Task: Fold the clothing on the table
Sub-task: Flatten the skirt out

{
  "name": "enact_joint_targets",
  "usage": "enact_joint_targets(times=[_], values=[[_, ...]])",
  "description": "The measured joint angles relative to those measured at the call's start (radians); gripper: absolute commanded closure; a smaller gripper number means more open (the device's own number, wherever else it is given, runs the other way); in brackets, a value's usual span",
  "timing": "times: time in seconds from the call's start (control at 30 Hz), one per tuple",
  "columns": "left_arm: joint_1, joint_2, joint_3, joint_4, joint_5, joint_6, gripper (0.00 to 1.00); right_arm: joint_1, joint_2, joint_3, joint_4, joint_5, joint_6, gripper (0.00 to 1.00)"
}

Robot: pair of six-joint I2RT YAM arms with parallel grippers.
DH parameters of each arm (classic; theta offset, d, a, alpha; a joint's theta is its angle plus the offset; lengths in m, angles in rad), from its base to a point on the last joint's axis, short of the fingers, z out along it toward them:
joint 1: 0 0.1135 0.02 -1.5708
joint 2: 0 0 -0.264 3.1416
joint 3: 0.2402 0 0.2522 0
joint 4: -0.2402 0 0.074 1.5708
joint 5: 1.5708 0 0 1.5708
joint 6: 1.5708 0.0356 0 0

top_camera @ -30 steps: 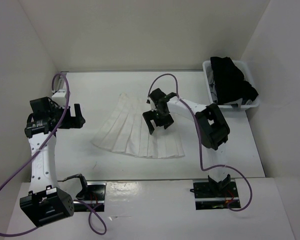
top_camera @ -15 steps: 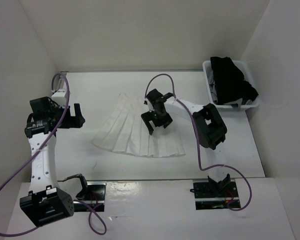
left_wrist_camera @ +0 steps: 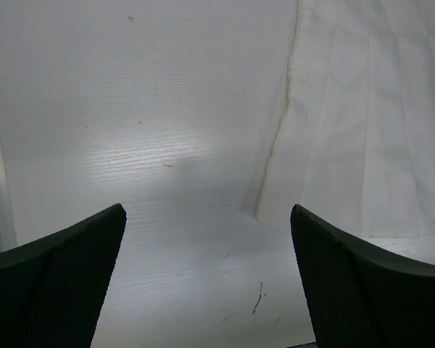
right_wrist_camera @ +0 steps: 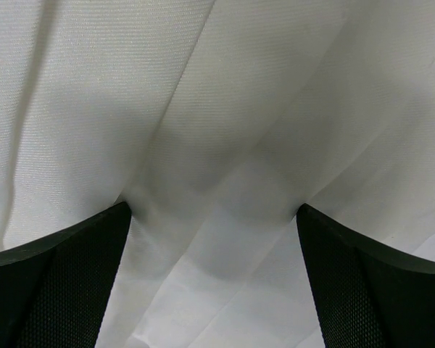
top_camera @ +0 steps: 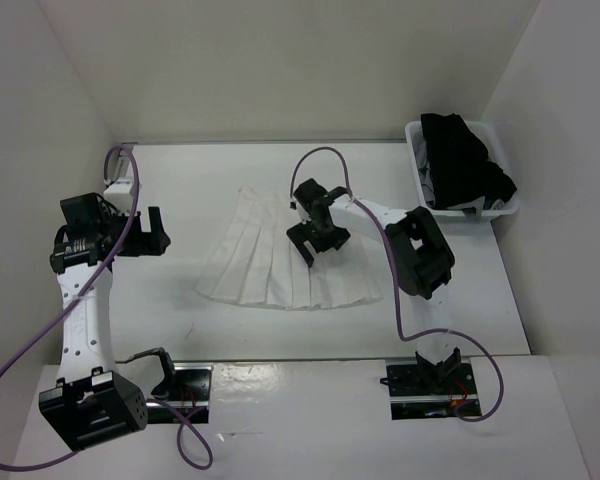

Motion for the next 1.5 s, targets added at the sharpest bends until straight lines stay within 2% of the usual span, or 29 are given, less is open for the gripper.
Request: enact_joint_targets(times=[0.77,1.1,1.3,1.5], values=[[0.0,-0.014,-0.005,-0.001,0.022,0.001,0.0,0.065,-0.191,-0.279,0.129,0.037,-0.092,0.01],[0.0,-0.023,-0.006,-0.001,0.023,0.001,0.0,0.122,-0.241,-0.347,0.164,0.056,-0.158,0.01],[0.0,-0.023,-0.006,-0.001,0.03,0.001,0.0,0.127,-0.248,-0.341,0.151,0.045,-0.195,0.01],[-0.04,0.036,0.029,-0.034,0.039,0.002,0.0,0.115,-0.279,-0.218,0.004,-0.039,-0.225,0.01]])
